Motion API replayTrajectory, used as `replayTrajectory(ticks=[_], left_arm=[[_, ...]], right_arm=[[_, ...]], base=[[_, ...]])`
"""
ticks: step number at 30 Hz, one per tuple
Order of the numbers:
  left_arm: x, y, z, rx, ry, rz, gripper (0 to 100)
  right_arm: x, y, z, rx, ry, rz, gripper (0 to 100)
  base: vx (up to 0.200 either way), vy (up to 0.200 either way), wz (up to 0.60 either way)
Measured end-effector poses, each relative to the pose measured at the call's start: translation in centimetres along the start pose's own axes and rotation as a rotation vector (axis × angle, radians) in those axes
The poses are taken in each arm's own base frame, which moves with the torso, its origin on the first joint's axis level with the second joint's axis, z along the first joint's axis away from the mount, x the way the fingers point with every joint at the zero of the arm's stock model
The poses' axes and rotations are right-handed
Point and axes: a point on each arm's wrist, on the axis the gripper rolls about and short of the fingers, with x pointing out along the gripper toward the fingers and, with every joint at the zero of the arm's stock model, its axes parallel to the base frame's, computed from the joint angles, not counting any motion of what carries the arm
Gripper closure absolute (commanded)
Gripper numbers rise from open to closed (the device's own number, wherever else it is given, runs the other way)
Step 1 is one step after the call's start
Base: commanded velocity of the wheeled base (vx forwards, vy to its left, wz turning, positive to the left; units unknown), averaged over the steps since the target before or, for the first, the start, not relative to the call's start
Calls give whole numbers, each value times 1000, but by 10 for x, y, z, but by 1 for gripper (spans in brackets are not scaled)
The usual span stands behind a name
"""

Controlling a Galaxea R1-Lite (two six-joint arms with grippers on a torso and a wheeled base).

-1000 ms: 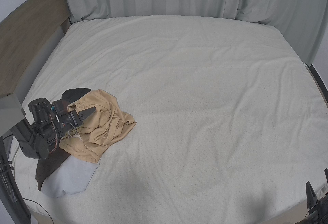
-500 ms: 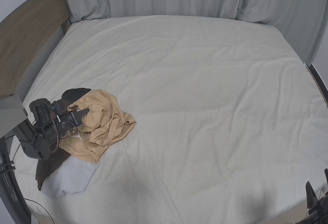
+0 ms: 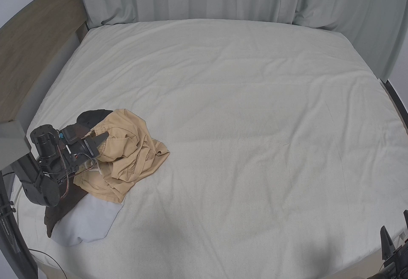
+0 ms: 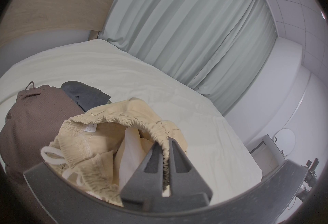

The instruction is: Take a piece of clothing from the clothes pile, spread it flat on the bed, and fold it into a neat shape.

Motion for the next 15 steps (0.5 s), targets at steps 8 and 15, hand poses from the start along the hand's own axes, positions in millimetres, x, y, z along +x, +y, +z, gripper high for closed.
replayTrajectory(ticks=[8, 15], left_arm=[[-13, -14, 5, 24, -33, -24, 100], [-20, -26, 0, 49, -53, -59, 100]], right_arm=[[0, 0, 0, 0, 0, 0, 0], [0, 0, 0, 0, 0, -1, 0]], base=[[0, 0, 0], [0, 0, 0]])
